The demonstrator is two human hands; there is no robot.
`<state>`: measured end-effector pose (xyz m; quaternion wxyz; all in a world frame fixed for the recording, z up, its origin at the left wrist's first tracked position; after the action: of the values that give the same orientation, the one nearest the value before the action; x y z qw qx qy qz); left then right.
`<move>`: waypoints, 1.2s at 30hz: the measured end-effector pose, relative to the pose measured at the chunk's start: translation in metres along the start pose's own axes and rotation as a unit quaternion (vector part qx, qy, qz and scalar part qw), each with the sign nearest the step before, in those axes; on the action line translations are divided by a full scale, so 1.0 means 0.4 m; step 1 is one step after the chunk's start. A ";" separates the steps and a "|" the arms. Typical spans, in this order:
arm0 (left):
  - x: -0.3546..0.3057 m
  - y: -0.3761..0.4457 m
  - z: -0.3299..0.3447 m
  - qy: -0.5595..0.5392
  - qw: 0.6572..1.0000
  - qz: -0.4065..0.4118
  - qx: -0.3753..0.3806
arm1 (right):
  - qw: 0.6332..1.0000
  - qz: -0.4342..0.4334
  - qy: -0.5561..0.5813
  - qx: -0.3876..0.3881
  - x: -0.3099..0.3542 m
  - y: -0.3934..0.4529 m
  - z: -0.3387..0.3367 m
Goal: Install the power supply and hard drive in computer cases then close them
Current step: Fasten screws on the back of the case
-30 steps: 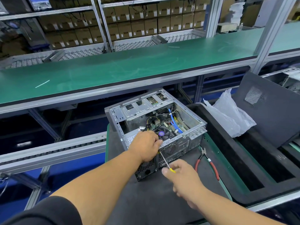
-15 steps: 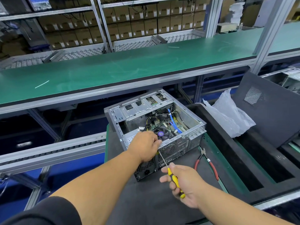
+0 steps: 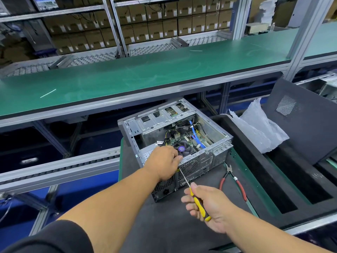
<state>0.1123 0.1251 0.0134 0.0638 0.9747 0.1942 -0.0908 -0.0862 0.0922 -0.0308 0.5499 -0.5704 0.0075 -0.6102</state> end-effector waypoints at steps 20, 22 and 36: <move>0.004 0.004 0.008 0.008 1.000 0.006 -0.016 | 0.996 -0.016 -0.068 -0.055 -0.010 -0.010 0.008; 0.002 0.003 0.007 0.005 1.000 0.005 -0.018 | 0.994 -0.045 -0.072 -0.070 -0.012 -0.002 0.001; -0.015 -0.039 -0.015 -0.091 0.981 -0.088 -0.150 | 0.995 0.002 -0.072 -0.067 -0.006 -0.007 -0.006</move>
<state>0.1015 0.1381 0.0191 0.2187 0.9208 0.2835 -0.1545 -0.0904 0.0936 -0.0316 0.5108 -0.6480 0.0095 -0.5650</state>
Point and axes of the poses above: each hand's wrist, its own y-axis towards the middle knuckle, its own z-axis out of the palm, x = y × z, the point moved 2 cm from there along y, towards the middle knuckle, and after that the axes turned 3 degrees about y, right-handed, at the moved point
